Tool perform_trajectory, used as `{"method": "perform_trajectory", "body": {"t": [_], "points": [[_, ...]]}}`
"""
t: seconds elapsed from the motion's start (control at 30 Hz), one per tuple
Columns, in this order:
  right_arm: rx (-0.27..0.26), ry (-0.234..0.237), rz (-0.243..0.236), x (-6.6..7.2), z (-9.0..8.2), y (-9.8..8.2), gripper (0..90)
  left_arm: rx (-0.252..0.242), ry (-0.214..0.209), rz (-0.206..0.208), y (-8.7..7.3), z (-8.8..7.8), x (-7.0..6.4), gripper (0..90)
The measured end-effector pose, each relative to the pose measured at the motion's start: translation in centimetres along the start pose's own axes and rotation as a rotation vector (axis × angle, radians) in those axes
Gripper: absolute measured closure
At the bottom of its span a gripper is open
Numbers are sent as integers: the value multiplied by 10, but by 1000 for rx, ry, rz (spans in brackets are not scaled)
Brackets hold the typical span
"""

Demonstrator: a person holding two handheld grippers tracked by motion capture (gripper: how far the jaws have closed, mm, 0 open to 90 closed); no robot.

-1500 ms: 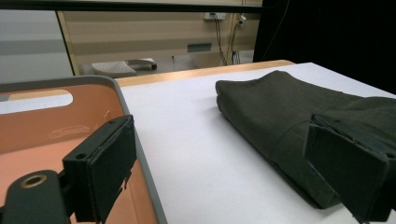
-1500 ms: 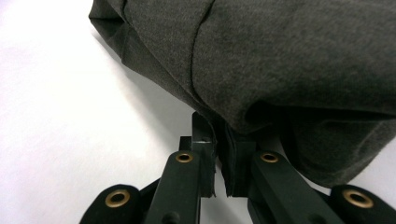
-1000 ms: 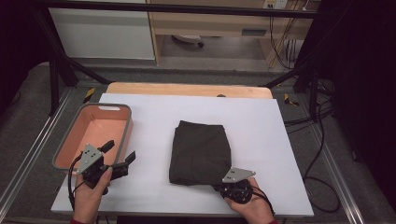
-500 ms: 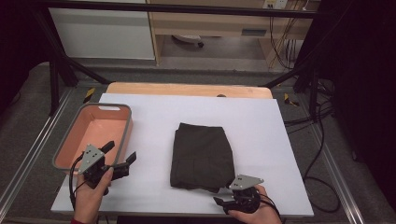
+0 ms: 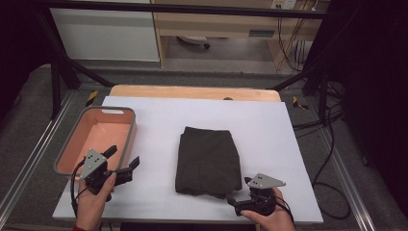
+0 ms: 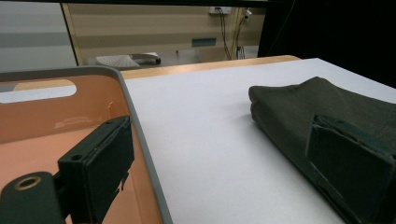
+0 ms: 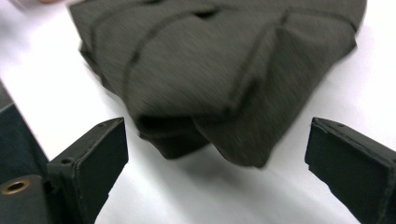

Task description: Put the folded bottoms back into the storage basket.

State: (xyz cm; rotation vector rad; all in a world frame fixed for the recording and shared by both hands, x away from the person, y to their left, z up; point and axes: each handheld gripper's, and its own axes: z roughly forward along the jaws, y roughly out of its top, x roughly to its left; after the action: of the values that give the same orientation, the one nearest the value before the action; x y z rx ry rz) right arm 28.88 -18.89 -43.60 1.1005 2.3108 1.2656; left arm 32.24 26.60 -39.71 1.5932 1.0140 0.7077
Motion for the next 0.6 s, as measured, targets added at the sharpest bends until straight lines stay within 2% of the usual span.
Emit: {"method": "perform_trajectory", "body": {"t": [0.13, 0.17, 0.27, 0.3, 0.33, 0.37, 0.5, 0.6], "points": [[-33, 16, -18, 3, -1, 3, 95, 2, -1, 4, 0, 1, -1, 80], [-44, 32, -36, 7, 0, 5, 105, 3, -2, 5, 0, 1, -1, 80], [-40, 35, -51, 11, 3, 5, 104, 4, -3, 3, 0, 0, -1, 80], [-30, 26, -72, 15, 9, 6, 109, 5, -3, 3, 0, 1, -1, 80], [-30, 26, -72, 15, 9, 6, 109, 5, -4, 3, 0, 1, -1, 80], [-8, 27, -93, 19, 16, 7, 111, 6, -5, 4, 0, 1, -2, 80], [39, 23, -129, 25, 33, 8, 128, 9, -9, 11, 0, 2, -3, 80], [69, -9, -146, 27, 41, 7, 152, 13, -12, 10, -1, 3, -4, 80]]}}
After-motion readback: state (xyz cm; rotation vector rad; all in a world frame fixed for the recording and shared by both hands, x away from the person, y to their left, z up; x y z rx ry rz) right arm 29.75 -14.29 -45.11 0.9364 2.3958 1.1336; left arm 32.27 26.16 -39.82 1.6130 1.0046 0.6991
